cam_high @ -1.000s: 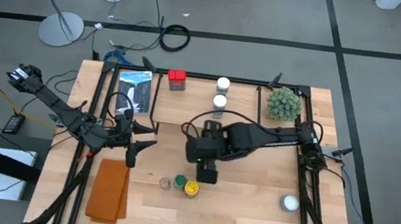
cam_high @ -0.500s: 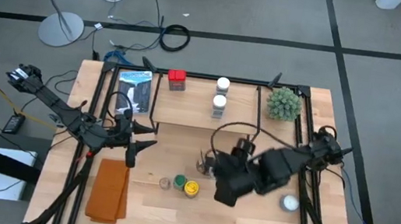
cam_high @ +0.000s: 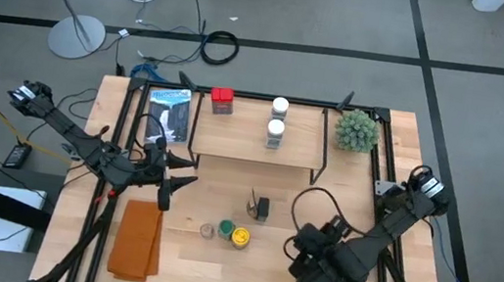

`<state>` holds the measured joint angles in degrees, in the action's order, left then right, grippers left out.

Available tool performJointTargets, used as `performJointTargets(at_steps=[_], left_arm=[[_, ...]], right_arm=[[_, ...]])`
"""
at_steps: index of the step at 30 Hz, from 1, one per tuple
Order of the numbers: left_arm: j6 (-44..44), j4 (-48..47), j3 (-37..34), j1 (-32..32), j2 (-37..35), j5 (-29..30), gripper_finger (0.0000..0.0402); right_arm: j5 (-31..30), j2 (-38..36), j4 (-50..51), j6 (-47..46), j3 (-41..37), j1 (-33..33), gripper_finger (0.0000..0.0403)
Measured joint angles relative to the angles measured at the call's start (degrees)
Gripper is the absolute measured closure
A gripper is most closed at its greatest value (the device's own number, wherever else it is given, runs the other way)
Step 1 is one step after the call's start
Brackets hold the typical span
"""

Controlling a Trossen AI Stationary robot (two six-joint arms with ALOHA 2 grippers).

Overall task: Shelf spices
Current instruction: Put the gold seasoning bottle on the shelf

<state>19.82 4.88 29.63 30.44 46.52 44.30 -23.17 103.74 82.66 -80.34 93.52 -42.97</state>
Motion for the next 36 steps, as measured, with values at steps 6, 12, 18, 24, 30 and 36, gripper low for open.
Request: performJointTargets(at_steps=[6,12,18,24,30,36], left_arm=[[0.01,0.75,0.00,0.00,0.00,0.01,0.0204],[-0.01,1.42,0.00,-0.02,0.00,0.01,0.0204],[-0.01,1.47,0.00,-0.02,0.00,0.01,0.0204],[-0.01,1.49,0.00,-0.02,0.00,0.01,0.0204],[-0.01,1.47,0.00,-0.04,0.00,0.01,0.0204],[-0.01,1.47,0.00,-0.04,0.00,0.01,0.0204]], right_arm=[[0.79,-9.31,-11.81,-2.14,-15.95,0.31,0.0129],[2.39,-20.58,-18.87,-0.33,-29.63,5.69,0.0129],[5.68,-23.05,-28.53,4.86,-33.57,11.50,0.0129],[8.52,-17.57,-29.32,10.09,-33.41,13.86,0.0128],[9.88,-16.64,-30.60,11.62,-33.40,14.26,0.0107],[10.11,-19.28,-30.54,10.85,-33.53,14.26,0.0082]])
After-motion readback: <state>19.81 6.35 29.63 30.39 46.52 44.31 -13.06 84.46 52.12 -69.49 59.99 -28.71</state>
